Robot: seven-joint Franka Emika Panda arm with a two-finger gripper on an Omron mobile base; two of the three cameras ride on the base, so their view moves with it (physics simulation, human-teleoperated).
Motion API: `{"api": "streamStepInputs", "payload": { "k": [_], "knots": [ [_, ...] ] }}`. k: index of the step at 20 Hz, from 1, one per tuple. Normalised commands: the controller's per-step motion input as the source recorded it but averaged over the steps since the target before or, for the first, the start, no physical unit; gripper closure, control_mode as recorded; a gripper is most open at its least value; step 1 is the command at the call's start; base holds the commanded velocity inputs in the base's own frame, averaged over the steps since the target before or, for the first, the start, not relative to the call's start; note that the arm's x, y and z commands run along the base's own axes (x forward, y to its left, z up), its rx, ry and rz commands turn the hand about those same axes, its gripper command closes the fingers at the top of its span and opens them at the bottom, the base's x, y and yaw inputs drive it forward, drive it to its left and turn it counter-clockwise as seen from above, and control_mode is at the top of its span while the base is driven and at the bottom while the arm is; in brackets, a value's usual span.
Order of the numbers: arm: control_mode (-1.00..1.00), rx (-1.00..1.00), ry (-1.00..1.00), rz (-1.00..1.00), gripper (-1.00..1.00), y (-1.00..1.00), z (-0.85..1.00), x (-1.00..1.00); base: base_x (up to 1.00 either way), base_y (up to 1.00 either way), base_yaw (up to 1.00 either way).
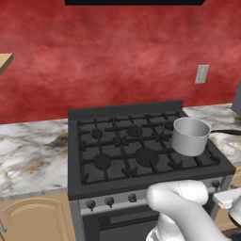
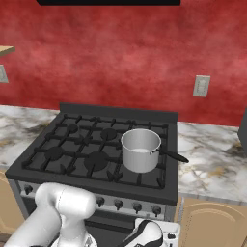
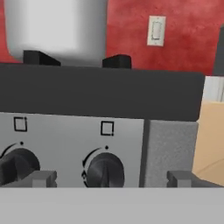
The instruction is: Turn on the front right burner of the stove.
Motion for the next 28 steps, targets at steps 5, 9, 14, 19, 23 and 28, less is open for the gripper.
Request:
{"api": "streamStepInputs", "payload": {
  "k": [5,9,14,19,23,28],
  "knots": [
    [-1.00,0.07,0.00,0.00,-1.00,0.00,-0.05,0.37,0.00,0.00,0.00],
    [-1.00,0.02,0.00,0.00,-1.00,0.00,-0.19,0.33,0.00,0.00,0.00],
    [-1.00,0.02,0.00,0.00,-1.00,0.00,-0.28,0.25,0.00,0.00,0.00],
    [-1.00,0.01,0.00,0.00,1.00,0.00,-0.30,0.28,0.00,0.00,0.00],
    [-1.00,0.00,0.00,0.00,1.00,0.00,-0.36,0.20,0.00,0.00,0.00],
    [-1.00,0.00,0.03,0.04,1.00,0.12,-0.49,0.08,0.00,0.00,0.00]
  ]
}}
